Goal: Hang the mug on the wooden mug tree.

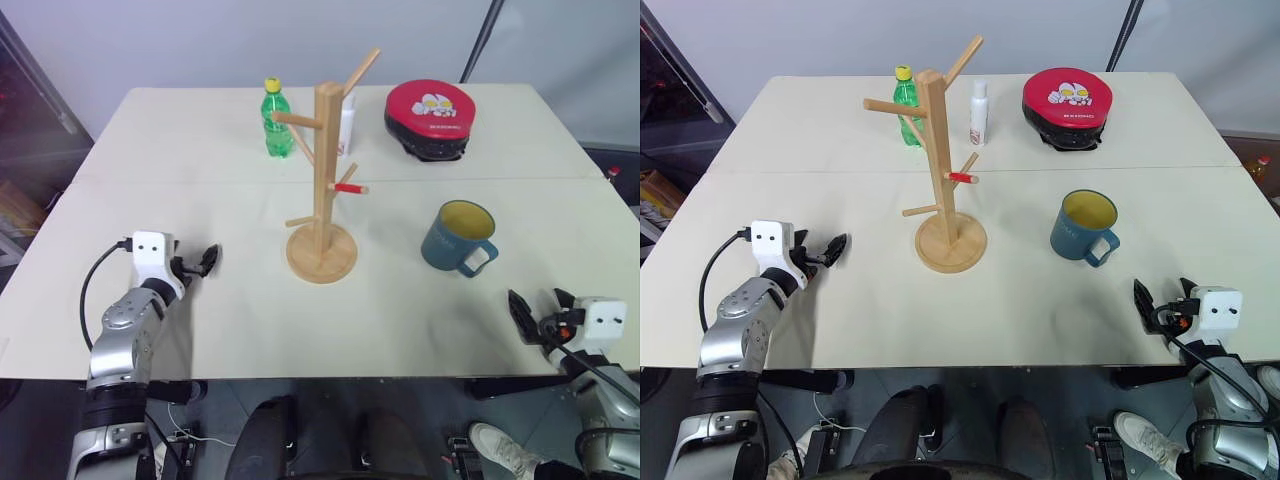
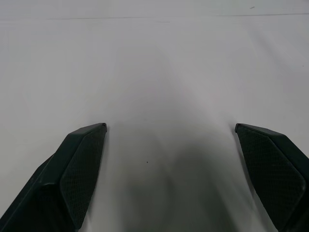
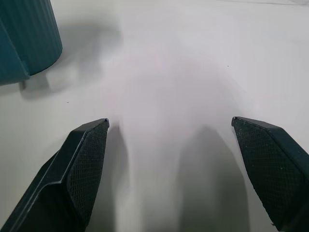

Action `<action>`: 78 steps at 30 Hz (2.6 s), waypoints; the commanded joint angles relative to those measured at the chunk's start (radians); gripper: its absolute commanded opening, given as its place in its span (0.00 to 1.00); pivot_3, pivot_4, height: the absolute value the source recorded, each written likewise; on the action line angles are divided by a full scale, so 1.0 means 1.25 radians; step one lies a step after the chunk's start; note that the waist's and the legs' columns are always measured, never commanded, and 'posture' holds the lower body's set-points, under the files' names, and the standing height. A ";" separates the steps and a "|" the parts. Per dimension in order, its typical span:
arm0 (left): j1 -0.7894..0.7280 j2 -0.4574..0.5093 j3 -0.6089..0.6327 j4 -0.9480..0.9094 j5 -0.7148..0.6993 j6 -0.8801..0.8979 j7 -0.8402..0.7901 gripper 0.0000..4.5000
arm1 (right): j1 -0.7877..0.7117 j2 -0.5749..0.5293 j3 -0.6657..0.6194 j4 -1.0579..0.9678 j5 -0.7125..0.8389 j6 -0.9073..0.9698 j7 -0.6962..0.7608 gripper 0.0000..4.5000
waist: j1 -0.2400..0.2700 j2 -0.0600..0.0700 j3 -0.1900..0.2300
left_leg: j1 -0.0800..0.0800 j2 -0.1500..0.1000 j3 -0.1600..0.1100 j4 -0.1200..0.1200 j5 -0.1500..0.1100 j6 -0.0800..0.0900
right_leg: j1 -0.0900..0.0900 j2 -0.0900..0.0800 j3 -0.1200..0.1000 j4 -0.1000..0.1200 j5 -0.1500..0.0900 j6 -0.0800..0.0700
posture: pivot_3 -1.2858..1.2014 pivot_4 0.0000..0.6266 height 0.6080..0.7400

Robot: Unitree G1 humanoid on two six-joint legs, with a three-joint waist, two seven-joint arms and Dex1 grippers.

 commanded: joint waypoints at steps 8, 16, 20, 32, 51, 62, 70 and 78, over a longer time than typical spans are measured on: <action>-0.002 0.000 0.001 -0.035 -0.014 0.008 -0.009 1.00 | 0.011 -0.004 -0.008 -0.019 0.001 -0.016 -0.004 0.95 | 0.000 0.000 0.000 | 0.000 0.000 0.000 0.000 0.000 0.000 | 0.000 0.000 0.000 0.000 0.000 0.000 | 0.52 0.24 1.00; 0.040 0.020 -0.019 -0.108 -0.041 -0.007 -0.105 1.00 | 0.044 0.023 0.015 -0.100 0.012 -0.002 -0.008 0.95 | -0.001 0.000 0.000 | 0.000 0.000 0.000 0.000 0.000 -0.001 | 0.000 0.000 0.000 0.000 0.000 0.000 | 0.52 0.24 1.00; 0.094 0.054 -0.060 -0.194 -0.070 -0.025 -0.231 1.00 | 0.082 0.058 0.055 -0.191 0.018 0.018 -0.011 0.95 | -0.002 0.001 0.000 | 0.000 0.001 0.000 -0.001 -0.001 -0.002 | -0.001 0.000 0.001 0.000 0.000 -0.001 | 0.52 0.24 1.00; 0.117 0.142 -0.238 -0.383 -0.136 -0.006 -0.502 1.00 | 0.063 0.189 0.200 -0.332 -0.161 0.034 -0.227 0.95 | -0.003 0.003 -0.001 | -0.001 0.001 0.001 -0.002 -0.002 -0.003 | -0.007 -0.001 0.004 -0.003 -0.001 -0.007 | 0.52 0.24 1.00; 0.090 0.116 -0.301 -0.423 -0.132 -0.039 -0.499 1.00 | -0.027 0.208 0.173 -0.266 -0.239 0.033 -0.381 0.95 | -0.003 0.003 -0.001 | -0.003 0.001 0.002 -0.001 0.000 0.000 | -0.006 0.001 0.004 -0.001 0.000 -0.004 | 0.52 0.24 1.00; 0.077 0.114 -0.305 -0.424 -0.133 -0.038 -0.488 1.00 | -0.076 0.203 0.177 -0.219 -0.245 0.050 -0.404 0.95 | -0.003 0.003 -0.001 | -0.003 0.001 0.002 -0.001 0.000 0.001 | -0.006 0.002 0.003 0.000 0.000 -0.004 | 0.52 0.24 1.00; 0.068 0.114 -0.302 -0.445 -0.144 -0.023 -0.480 1.00 | -0.110 0.203 0.175 -0.186 -0.239 0.063 -0.411 0.95 | -0.003 0.003 -0.001 | -0.003 0.001 0.002 0.000 0.000 0.001 | -0.006 0.002 0.003 0.001 0.000 -0.003 | 0.52 0.24 1.00; 0.064 0.115 -0.301 -0.460 -0.147 -0.010 -0.470 1.00 | -0.122 0.197 0.179 -0.170 -0.229 0.050 -0.389 0.34 | -0.003 0.003 -0.001 | -0.003 0.001 0.003 0.000 0.000 0.001 | -0.006 0.004 0.003 0.001 0.001 -0.003 | 0.52 0.24 1.00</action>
